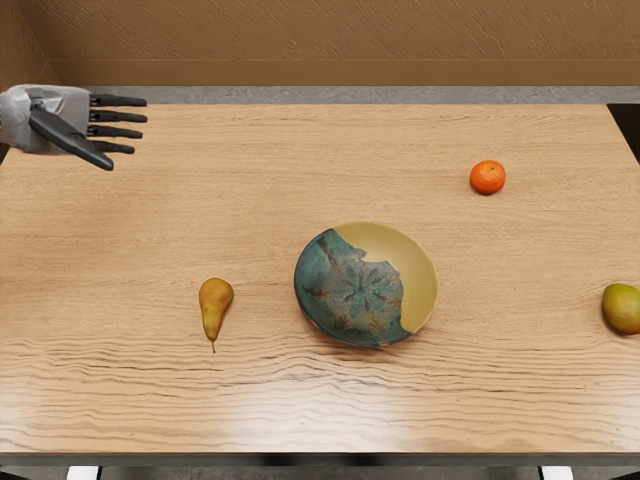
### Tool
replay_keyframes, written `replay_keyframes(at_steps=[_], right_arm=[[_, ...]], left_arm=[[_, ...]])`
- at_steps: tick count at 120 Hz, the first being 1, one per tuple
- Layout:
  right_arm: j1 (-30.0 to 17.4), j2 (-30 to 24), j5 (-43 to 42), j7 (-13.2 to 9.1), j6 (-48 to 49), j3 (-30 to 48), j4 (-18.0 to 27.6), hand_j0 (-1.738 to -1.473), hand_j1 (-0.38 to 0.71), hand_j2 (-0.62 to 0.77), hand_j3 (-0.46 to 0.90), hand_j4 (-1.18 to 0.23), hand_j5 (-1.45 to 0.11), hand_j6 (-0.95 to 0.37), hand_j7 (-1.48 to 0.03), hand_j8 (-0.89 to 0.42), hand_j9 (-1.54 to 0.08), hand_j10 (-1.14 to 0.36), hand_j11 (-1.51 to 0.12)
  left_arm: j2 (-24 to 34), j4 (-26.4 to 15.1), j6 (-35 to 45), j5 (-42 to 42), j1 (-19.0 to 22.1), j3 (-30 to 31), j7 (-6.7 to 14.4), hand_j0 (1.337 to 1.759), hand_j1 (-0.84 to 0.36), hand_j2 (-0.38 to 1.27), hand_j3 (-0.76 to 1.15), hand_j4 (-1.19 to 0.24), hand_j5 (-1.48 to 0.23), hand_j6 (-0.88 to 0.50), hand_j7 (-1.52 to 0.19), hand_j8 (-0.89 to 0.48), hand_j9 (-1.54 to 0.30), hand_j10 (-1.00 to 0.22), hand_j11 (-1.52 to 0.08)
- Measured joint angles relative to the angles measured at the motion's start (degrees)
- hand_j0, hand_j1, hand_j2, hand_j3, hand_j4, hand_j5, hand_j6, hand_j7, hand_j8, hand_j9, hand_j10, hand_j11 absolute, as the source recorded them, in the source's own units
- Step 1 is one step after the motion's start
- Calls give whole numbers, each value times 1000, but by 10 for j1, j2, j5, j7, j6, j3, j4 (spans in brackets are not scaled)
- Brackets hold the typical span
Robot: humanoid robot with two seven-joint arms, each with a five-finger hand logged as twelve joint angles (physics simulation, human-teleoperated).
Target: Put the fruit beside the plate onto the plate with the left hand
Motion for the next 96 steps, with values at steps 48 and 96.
replay_keyframes(at_steps=[48, 96], right_arm=[[0, 0, 0, 0, 0, 0, 0, -1658, -317, -6, 0, -26, -34, -26, -34, -26, -34, -26, -34], [0, 0, 0, 0, 0, 0, 0, -1658, -317, -5, 0, -26, -34, -26, -34, -26, -34, -26, -34]], left_arm=[[-21, -10, 0, 57, -18, -1, 1, 1658, 349, -1, 0, 0, 0, 1, 0, 1, 0, 1, 0], [-53, -102, 0, 343, -26, -1, 15, 1658, 349, 0, 0, -2, 0, -2, 0, -2, 0, -1, 0]])
